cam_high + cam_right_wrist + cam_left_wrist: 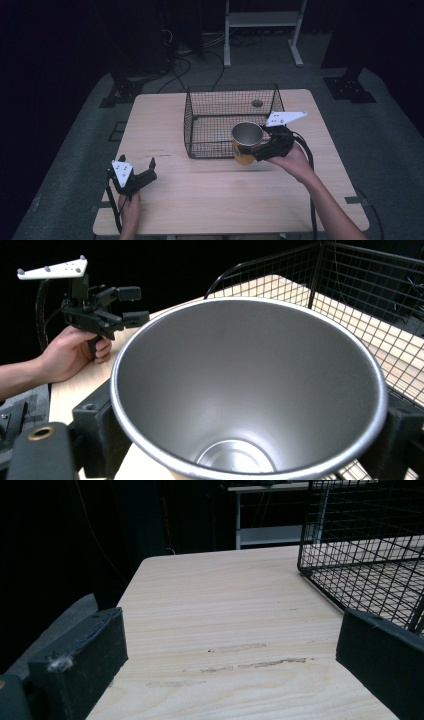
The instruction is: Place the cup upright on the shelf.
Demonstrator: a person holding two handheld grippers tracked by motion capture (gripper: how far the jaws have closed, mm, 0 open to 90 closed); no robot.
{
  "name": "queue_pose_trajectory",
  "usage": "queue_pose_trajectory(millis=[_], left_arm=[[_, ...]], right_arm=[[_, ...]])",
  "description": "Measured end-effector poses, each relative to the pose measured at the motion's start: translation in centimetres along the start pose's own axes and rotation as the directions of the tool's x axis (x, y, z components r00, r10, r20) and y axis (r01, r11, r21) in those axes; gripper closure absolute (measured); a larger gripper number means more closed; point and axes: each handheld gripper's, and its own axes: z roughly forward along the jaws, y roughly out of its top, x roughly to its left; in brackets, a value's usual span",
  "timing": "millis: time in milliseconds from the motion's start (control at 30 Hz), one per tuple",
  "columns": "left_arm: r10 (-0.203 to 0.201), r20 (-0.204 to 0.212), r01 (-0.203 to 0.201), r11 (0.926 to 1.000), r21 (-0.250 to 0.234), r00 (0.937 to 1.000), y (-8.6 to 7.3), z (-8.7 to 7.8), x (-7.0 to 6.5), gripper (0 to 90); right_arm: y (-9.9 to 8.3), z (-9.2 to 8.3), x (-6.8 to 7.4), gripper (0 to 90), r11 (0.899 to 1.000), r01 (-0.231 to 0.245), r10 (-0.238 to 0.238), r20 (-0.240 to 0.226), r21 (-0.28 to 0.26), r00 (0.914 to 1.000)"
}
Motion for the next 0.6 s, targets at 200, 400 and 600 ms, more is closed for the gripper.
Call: queue_pose_trajectory(millis=[200,400,600], left_arm=[[0.012,0.001,-0.012,0.9999,-0.001,0.9999,0.0,0.0,-0.1,0.0],[-0.005,-0.001,0.005,1.0,0.004,1.0,0.0,0.0,0.1,0.0],[-0.009,-0.002,0.009,1.0,0.004,1.0,0.0,0.0,0.1,0.0]], right_arm=[[0.8,0.4,-0.5,12.1,1.0,0.004,-0.004,-0.007,0.009,1.0],[1.9,0.7,-1.2,12.0,1.0,0.005,-0.005,-0.013,0.012,0.9999],[3.3,1.2,-2.1,12.0,1.0,0.016,-0.016,-0.02,0.018,0.9997]])
